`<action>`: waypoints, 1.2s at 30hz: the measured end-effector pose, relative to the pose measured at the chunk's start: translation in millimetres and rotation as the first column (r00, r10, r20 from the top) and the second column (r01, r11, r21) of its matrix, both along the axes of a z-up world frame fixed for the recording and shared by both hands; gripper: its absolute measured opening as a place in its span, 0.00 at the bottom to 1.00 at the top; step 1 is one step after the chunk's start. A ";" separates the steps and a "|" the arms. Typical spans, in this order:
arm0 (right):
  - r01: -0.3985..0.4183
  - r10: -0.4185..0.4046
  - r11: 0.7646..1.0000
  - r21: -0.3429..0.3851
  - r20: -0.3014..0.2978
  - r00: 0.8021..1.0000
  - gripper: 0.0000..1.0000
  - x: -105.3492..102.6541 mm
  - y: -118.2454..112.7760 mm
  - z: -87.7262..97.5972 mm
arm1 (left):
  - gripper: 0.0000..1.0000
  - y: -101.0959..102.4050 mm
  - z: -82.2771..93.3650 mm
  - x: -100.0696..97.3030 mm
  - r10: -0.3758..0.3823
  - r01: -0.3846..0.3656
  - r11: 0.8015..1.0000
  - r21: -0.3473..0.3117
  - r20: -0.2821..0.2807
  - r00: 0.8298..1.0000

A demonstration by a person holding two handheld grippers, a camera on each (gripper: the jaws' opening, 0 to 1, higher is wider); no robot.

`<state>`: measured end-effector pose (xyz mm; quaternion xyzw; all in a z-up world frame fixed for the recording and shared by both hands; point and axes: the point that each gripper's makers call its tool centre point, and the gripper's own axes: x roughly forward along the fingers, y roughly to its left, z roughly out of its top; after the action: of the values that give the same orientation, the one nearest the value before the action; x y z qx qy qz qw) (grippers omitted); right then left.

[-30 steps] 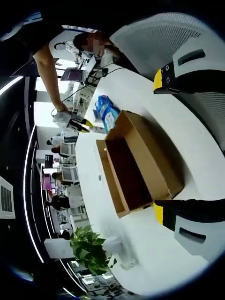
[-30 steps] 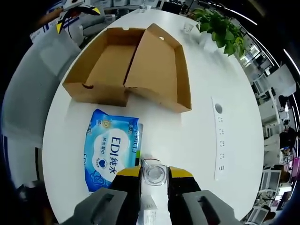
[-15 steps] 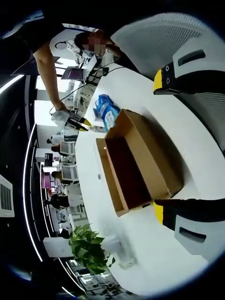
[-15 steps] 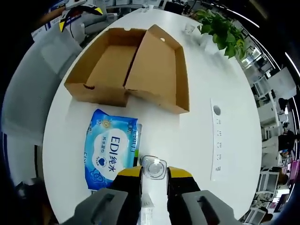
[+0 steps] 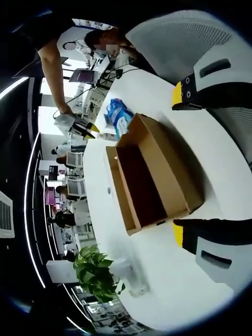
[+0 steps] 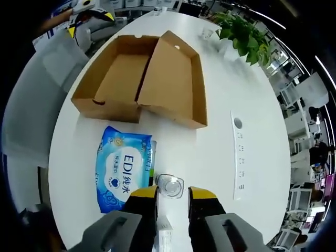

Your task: Operate the shoe box by opening the lid, removing the specified soft item, and placing it in the target area until the item is outside and the box remains undamaged.

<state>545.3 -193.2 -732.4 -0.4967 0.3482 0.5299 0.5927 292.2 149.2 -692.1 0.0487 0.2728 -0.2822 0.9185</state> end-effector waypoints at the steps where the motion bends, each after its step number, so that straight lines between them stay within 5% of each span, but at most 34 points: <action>1: 0.008 -0.008 1.000 0.001 0.001 1.000 0.18 0.3 0.0 1.1 | 0.84 1.1 -0.3 1.0 0.004 -0.004 1.000 0.003 0.002 1.000; 12: 0.084 -0.084 0.995 0.059 0.002 0.996 0.21 0.7 13.8 11.0 | 0.73 18.7 -13.5 13.3 0.073 -0.071 0.997 0.041 -0.030 0.997; 27: 0.245 -0.241 0.958 0.151 -0.046 0.969 0.21 -0.4 35.1 6.5 | 0.54 40.0 -39.3 28.7 0.184 -0.177 0.981 0.074 -0.107 0.977; 36: 0.268 -0.261 0.950 0.162 -0.064 0.963 0.20 -6.8 42.3 -3.1 | 0.45 49.8 -53.9 43.5 0.312 -0.321 0.947 -0.009 -0.208 0.927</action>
<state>538.5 -150.9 -735.4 -0.3822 0.3775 0.4836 0.6910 335.7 199.0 -746.0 -0.0448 0.3635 -0.1395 0.9200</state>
